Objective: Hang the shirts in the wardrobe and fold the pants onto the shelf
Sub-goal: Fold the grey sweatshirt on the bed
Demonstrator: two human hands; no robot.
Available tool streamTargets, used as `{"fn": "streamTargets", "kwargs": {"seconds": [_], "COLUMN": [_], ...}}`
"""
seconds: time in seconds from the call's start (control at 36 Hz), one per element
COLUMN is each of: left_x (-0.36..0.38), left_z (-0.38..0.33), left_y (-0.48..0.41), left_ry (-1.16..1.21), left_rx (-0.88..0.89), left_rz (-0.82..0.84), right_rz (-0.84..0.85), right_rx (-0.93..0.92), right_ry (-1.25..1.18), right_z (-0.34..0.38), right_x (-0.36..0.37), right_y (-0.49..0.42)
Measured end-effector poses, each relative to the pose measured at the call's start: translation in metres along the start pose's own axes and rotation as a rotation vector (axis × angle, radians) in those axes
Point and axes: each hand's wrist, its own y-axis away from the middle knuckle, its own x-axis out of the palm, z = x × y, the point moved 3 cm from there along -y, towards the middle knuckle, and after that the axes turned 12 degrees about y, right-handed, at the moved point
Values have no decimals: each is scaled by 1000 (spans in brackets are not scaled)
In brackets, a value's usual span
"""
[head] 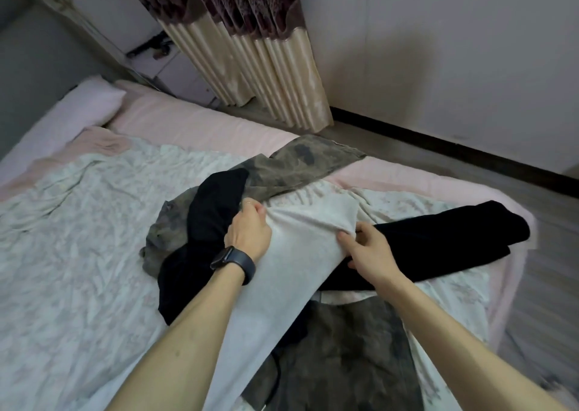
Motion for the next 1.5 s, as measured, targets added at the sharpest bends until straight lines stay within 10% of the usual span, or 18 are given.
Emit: {"fn": "streamTargets", "kwargs": {"seconds": [0.22, 0.39, 0.56, 0.67, 0.81, 1.19, 1.5], "left_x": [21, 37, 31, 24, 30, -26, -108], "left_z": [5, 59, 162, 226, 250, 402, 555], "left_y": [34, 129, 209, 258, 310, 474, 662], "left_ry": [-110, -99, -74, -129, -93, 29, 129], "left_rx": [204, 321, -143, -464, -479, -600, -793], "left_rz": [-90, -264, -132, 116, 253, 51, -501], "right_rz": [-148, -279, 184, 376, 250, 614, 891], "right_rx": [189, -435, -861, -580, -206, -741, -1119], "right_ry": [319, 814, 1099, 1451, 1379, 1410, 1402], "right_z": [-18, 3, -8, -46, -46, -87, -96], "right_x": [15, 71, 139, 127, 128, 316, 496], "right_y": [2, 71, 94, 78, 107, 356, 507]}}
